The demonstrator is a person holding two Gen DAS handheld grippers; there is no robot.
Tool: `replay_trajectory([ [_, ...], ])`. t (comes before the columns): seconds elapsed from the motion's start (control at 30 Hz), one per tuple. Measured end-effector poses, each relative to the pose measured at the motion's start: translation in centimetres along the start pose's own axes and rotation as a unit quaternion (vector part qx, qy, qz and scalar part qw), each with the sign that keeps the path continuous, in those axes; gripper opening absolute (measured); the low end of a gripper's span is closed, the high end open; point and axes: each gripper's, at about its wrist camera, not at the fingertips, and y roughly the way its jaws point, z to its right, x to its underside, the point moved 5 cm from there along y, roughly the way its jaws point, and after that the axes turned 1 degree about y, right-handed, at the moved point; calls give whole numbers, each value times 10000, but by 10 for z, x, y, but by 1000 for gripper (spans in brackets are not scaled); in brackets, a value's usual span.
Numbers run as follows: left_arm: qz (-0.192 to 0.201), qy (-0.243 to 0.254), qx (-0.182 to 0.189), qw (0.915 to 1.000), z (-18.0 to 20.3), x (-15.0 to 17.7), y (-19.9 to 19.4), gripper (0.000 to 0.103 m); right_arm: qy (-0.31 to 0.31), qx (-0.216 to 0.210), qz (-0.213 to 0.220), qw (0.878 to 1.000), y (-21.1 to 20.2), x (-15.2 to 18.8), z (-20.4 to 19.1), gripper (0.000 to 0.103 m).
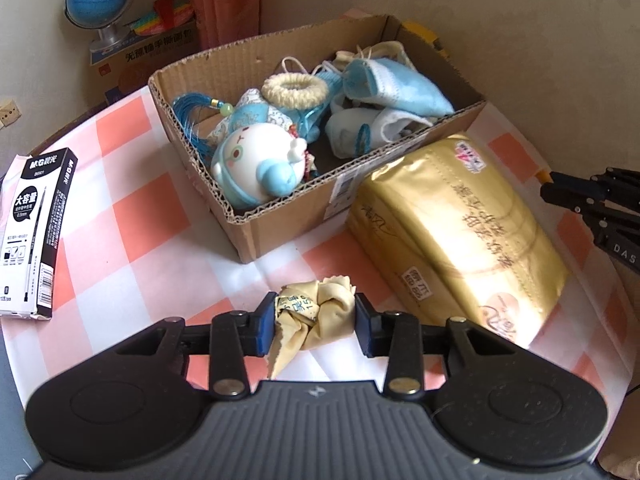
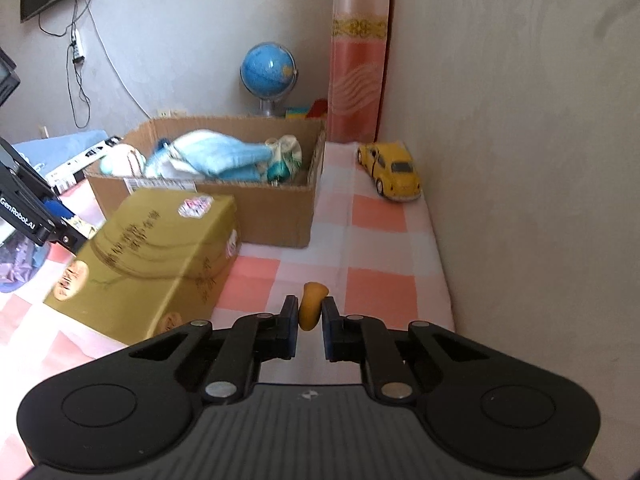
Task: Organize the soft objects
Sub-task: 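Carry the yellow cloth into the box and open the left tool while the right carries the orange object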
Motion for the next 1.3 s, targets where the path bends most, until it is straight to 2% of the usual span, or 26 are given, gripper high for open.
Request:
replay_trajectory([
  [0.2,212,-9,31,9998,4,1,-23,34,-91,-42,294,9995,-23,-17,-6,15],
  [0.33,513,-2,127,9986,8,-3,-47,34,-156,-106,456,9988,-31,-31,-10,15],
  [0.53,1118,43,150,9936,15,-42,-73,34,-218,-185,568,9980,-32,-45,-19,15],
  [0.73,1470,-82,243,9888,21,-85,-62,37,-255,-196,564,9979,-26,-54,-25,15],
  [0.8,1540,-151,237,9877,21,-87,-58,47,-281,-194,573,9978,-29,-54,-27,15],
  [0.87,1709,-263,141,9848,20,-84,-61,75,-276,-207,587,9977,-30,-56,-27,15],
  [0.93,1921,-355,75,9807,19,-79,-67,85,-284,-227,614,9975,-31,-59,-28,15],
  [1.0,2055,-451,144,9775,17,-73,-76,86,-312,-235,634,9972,-31,-62,-29,15],
  [1.07,2234,-557,92,9731,16,-65,-87,95,-339,-270,650,9969,-30,-66,-31,15],
  [1.17,2536,-661,6,9651,18,-46,-107,99,-403,-346,670,9963,-29,-75,-34,15],
  [1.23,2633,-739,-112,9618,21,-32,-114,102,-449,-430,675,9958,-24,-84,-38,15],
  [1.3,2655,-799,-382,9600,24,-15,-118,102,-483,-552,669,9951,-18,-95,-42,15],
])
